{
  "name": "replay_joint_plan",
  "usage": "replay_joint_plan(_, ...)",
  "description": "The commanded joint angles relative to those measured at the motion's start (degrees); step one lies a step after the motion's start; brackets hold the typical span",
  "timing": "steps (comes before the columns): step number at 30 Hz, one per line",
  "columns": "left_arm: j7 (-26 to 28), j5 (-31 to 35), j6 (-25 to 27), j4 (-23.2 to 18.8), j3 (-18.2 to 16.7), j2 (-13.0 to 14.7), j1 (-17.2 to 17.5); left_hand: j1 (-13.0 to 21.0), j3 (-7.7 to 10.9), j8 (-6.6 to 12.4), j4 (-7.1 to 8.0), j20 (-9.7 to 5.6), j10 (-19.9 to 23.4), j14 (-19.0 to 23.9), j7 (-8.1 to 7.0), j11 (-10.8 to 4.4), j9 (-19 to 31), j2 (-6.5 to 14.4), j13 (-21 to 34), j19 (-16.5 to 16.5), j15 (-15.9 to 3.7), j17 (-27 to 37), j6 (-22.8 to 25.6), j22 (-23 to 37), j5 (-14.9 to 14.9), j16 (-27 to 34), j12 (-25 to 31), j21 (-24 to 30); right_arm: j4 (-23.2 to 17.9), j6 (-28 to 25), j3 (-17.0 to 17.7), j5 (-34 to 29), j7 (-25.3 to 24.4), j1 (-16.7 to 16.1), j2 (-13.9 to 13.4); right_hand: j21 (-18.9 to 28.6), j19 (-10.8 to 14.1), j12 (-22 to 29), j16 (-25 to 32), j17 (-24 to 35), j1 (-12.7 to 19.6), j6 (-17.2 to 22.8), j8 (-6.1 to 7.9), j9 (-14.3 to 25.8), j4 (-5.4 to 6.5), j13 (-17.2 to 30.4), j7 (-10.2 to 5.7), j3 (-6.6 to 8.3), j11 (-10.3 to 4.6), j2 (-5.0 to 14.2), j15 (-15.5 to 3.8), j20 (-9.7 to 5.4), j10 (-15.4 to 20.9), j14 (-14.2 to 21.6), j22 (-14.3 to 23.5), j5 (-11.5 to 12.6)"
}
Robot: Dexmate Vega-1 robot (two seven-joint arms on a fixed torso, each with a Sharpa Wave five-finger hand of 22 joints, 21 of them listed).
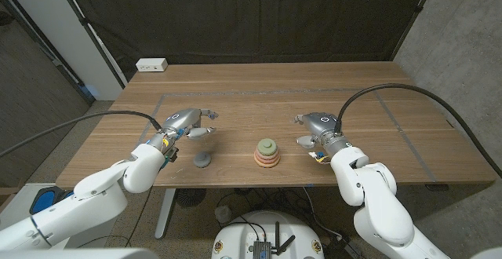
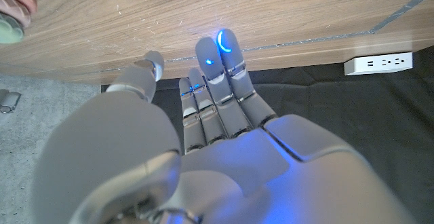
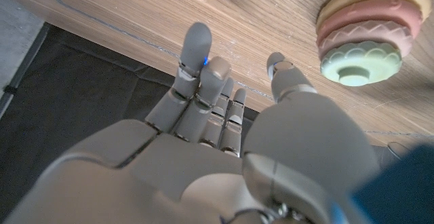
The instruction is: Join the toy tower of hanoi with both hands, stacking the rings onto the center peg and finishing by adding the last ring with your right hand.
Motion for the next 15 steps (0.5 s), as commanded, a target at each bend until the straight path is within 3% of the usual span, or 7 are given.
replay_joint_plan(1,-0.4,0.9,0.7,-0.8,0.8,-0.2,-0.8,-0.6,0.35,-0.23,-0.05,-7.08,0.1,0.1,-0.15,-0.20,0.1,-0.1,0.1,0.3,-5.92,0.2,-0.2,0.1,0.4,0.3,0.0,0.1,-0.3,-2.8,1.9,4.3,-8.9,-3.9,-1.9,0.3,0.6,-0.1,0.2,0.1,0.6,0.4,0.40,0.2,0.30,0.3,0.01,0.43,0.04,-0.12,-0.41,-3.47,0.5,0.3,0.0,0.1)
replay_joint_plan(15,-1.9,1.0,1.2,-1.5,1.8,0.1,-1.8,-0.6,0.31,-0.33,-0.12,-7.11,-0.4,0.0,-0.26,-0.07,0.1,-0.3,0.1,0.3,-5.92,0.1,-0.5,0.1,0.4,0.2,-0.1,0.1,0.4,-5.5,1.7,5.9,-14.9,-5.5,-3.9,0.2,0.5,-0.2,0.1,0.1,0.8,0.6,0.45,0.2,0.32,0.7,0.11,0.73,0.03,-0.08,-0.37,-3.46,0.5,0.1,-0.1,0.0)
